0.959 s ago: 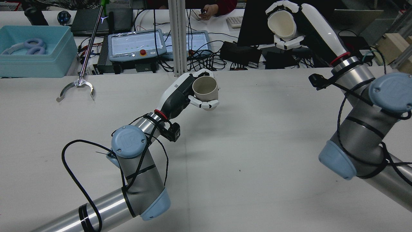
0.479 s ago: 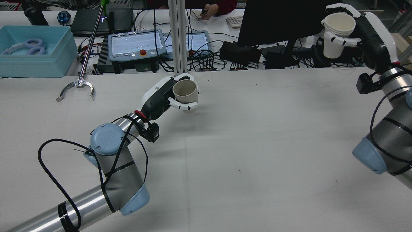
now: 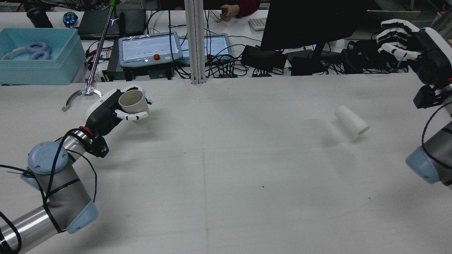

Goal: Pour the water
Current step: 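Pull the beige cup back toward the robot with the left hand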

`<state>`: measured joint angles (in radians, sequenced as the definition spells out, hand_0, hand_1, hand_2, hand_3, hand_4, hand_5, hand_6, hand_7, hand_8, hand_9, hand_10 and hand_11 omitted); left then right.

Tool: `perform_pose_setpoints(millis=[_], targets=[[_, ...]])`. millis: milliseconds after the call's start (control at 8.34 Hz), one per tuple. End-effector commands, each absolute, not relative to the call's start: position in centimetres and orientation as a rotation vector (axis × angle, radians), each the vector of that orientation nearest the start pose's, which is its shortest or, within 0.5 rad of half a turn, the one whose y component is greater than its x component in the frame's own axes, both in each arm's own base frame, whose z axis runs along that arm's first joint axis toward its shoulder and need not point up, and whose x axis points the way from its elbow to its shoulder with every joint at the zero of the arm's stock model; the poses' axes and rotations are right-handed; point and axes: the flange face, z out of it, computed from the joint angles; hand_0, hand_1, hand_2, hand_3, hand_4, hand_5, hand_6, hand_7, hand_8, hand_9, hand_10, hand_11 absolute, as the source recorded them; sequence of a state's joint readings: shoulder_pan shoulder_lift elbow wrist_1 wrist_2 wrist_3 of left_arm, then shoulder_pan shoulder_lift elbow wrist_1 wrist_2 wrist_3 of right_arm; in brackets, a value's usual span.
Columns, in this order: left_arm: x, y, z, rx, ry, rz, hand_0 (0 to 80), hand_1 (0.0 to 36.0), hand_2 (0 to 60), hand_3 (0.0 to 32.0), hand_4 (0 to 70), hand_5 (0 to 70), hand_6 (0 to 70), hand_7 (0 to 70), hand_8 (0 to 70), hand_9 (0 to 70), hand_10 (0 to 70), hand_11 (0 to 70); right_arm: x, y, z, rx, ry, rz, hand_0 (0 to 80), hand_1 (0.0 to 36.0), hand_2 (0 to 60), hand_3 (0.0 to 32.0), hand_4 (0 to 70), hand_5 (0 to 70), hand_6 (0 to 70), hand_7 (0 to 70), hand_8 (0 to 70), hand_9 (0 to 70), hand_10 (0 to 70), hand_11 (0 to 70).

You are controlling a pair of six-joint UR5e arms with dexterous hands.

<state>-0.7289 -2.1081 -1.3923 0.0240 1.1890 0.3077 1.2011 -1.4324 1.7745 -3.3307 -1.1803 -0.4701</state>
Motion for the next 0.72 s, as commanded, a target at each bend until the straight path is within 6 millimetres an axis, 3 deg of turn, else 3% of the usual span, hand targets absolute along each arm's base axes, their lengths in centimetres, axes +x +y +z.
perform_pose_setpoints(millis=[0,240,479,599], targets=[[25.4,-58.4,61.1,-0.112,2.249,-1.727,53.9,36.0,60.0,0.0,32.4,70.0,33.4,49.8,32.6,40.0,34.6,50.9,-1.2,-56.2,56.0,-0.592,2.468,-2.25,42.4,12.3,34.9,0.0,13.1,30.3,33.9,37.4,25.8,36.5,27.1,40.2],[18.4,-56.4,70.3,-0.021,2.179,-1.791,52.1,36.0,60.0,0.0,31.6,70.0,33.2,49.6,33.3,41.2,35.9,52.4,-0.1,-56.3,57.0,-0.619,2.434,-2.273,42.3,12.2,34.9,0.0,13.2,30.0,33.7,37.3,25.4,35.9,26.5,39.4],[15.3,-54.1,77.8,0.037,2.12,-1.835,51.1,36.0,60.0,0.0,30.2,70.0,32.0,48.5,33.4,41.6,36.9,53.6,1.1,-56.3,57.2,-0.642,2.414,-2.274,42.1,12.2,34.6,0.0,12.7,29.7,33.0,36.8,24.6,34.8,25.7,38.2],[13.1,-51.2,81.5,0.109,2.093,-1.805,50.3,36.0,60.0,0.0,29.3,70.0,31.8,48.3,34.2,42.6,38.1,55.0,2.0,-56.2,57.3,-0.657,2.399,-2.273,42.2,12.2,34.4,0.0,12.6,29.6,32.8,36.5,24.1,34.3,25.3,37.6]])
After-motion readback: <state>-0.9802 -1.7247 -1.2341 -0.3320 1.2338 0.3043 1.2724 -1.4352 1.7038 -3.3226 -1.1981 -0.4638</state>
